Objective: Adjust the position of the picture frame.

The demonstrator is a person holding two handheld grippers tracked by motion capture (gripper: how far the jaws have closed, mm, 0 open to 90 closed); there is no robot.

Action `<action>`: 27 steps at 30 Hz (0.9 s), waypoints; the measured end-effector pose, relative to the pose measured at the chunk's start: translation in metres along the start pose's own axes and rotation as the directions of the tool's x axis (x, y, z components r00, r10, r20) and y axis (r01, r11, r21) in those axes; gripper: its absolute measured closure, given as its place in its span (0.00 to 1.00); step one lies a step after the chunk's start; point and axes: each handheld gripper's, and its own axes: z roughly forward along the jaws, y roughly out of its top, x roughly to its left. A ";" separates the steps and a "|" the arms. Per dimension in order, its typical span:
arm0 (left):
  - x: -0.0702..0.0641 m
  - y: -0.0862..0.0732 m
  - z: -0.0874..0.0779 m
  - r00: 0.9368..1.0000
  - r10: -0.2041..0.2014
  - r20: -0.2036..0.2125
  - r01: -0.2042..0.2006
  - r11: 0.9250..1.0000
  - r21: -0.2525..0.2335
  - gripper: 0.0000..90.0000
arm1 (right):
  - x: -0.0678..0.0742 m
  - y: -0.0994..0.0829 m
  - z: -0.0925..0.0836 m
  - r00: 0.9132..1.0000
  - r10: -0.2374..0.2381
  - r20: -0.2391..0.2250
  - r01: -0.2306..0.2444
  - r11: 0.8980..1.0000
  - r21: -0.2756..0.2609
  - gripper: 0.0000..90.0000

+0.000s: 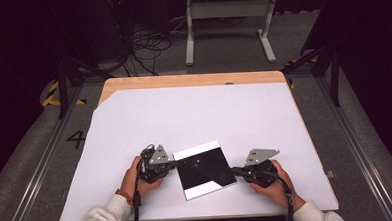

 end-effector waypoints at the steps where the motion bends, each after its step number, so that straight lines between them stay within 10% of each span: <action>1: 0.000 0.001 0.001 1.000 -0.004 -0.001 0.004 1.000 -0.003 1.00 | 0.000 0.000 0.000 1.000 0.001 0.001 -0.001 1.000 0.000 1.00; 27: 0.012 0.024 0.023 1.000 0.015 -0.026 -0.015 1.000 -0.001 1.00 | -0.002 -0.007 -0.007 1.000 0.022 0.008 -0.022 1.000 -0.006 1.00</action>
